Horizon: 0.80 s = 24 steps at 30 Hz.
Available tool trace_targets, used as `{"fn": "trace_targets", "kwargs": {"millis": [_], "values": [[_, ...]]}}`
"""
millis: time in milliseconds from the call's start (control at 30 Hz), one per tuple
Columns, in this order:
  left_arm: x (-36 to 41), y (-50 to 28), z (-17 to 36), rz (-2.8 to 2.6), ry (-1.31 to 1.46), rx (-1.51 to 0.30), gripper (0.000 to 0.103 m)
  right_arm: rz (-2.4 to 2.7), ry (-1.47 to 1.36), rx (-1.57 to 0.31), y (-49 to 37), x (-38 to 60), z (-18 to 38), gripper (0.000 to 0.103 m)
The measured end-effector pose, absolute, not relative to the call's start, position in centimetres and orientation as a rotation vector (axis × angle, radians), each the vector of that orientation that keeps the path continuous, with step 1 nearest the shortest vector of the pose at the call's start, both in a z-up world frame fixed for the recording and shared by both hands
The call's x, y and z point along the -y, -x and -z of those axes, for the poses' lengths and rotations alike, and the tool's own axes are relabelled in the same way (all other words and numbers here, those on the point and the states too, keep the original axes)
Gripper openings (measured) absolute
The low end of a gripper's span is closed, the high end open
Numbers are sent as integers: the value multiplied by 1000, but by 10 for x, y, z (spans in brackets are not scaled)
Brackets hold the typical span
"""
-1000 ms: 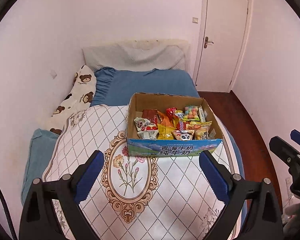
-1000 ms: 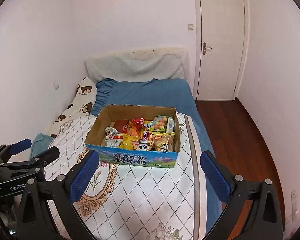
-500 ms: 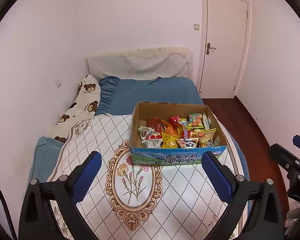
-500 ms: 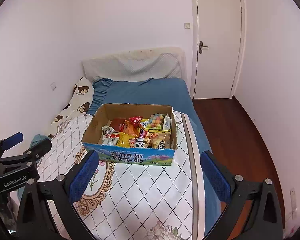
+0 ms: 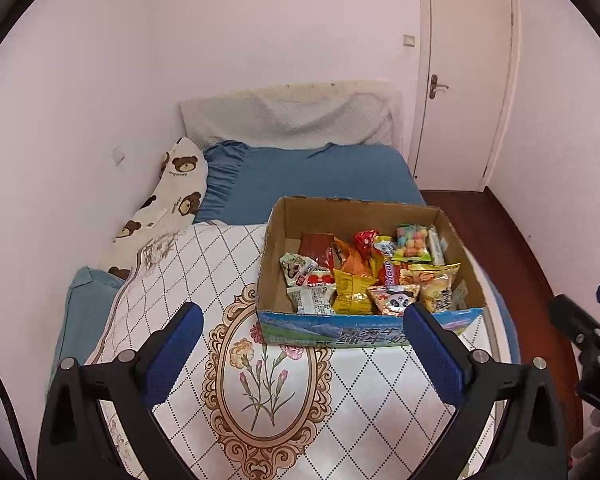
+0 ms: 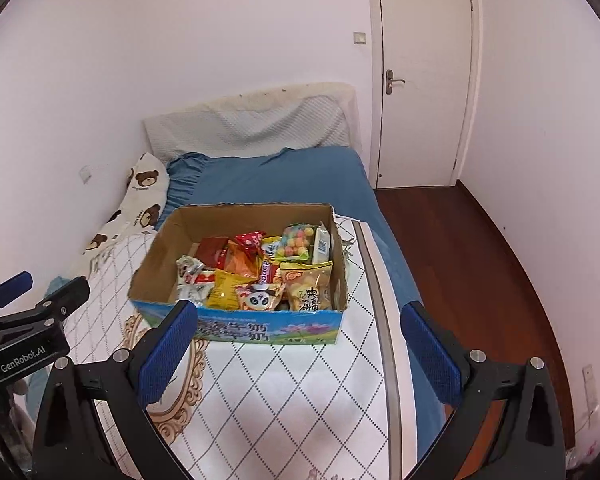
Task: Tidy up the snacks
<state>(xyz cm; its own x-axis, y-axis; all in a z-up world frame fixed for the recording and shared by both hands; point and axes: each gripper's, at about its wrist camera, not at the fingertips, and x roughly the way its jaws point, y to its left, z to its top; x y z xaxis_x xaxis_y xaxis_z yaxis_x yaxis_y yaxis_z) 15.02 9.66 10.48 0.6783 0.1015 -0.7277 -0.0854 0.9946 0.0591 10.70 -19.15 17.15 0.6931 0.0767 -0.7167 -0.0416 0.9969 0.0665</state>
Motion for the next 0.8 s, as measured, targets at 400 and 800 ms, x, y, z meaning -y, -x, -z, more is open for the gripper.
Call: {"fn": "trace_targets", "kwargs": {"millis": [400, 800], "values": [[-88, -185, -70, -106, -21, -868, 103, -22, -29, -831, -150, 197, -138, 103], [-86, -192, -63, -121, -16, -885, 103, -44, -32, -860, -169, 196, -119, 103]]}}
